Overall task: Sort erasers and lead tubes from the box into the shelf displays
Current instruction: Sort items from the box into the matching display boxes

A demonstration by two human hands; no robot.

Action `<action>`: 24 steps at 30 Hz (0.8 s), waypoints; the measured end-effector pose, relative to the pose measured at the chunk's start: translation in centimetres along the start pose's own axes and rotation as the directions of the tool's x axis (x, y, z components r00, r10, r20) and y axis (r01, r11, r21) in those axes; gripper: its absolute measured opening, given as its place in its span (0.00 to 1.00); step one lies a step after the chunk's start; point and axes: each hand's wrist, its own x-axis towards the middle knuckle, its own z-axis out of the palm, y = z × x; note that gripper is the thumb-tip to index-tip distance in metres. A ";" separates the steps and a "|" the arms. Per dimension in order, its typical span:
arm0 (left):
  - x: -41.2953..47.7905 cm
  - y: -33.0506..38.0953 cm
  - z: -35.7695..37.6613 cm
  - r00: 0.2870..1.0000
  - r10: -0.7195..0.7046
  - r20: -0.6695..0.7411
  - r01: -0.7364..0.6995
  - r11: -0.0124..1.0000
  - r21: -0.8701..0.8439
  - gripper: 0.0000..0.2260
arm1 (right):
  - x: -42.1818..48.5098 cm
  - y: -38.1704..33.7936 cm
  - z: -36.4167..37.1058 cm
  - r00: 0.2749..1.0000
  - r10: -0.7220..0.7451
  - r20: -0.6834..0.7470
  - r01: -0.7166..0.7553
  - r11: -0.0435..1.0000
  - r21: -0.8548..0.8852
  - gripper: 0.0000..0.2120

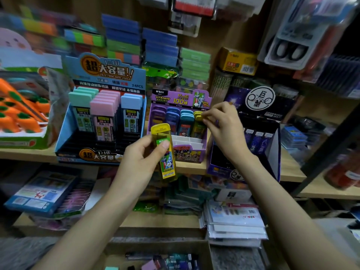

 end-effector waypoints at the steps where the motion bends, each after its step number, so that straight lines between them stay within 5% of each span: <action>1: 0.0 0.0 0.1 1.000 0.007 0.007 -0.007 1.000 0.026 0.08 | 0.0 0.0 0.0 0.999 0.005 0.044 -0.004 1.000 -0.019 0.09; 7: 4.3 2.1 1.2 0.989 0.120 0.092 -0.127 0.989 0.075 0.07 | 0.2 1.1 -1.9 0.965 0.037 0.260 -0.062 0.994 0.092 0.17; 13: 9.4 1.5 3.8 0.943 0.142 0.300 -0.254 0.891 0.376 0.09 | -2.0 2.5 -3.4 0.984 0.100 0.149 -0.126 0.976 0.177 0.11; 20: 10.0 -0.8 4.1 0.943 0.043 0.331 -0.207 0.853 0.479 0.09 | -6.5 5.0 -3.5 0.904 0.173 0.391 -0.186 0.983 -0.005 0.13; 22: 9.8 -1.1 4.5 0.931 0.073 0.359 -0.302 0.706 0.641 0.06 | -7.3 5.3 -3.8 0.877 0.191 0.441 -0.199 0.980 -0.030 0.15; 24: 9.4 -1.5 5.2 0.905 0.231 0.356 -0.421 0.379 0.824 0.09 | -7.8 5.4 -4.0 0.856 0.204 0.476 -0.215 0.976 -0.033 0.16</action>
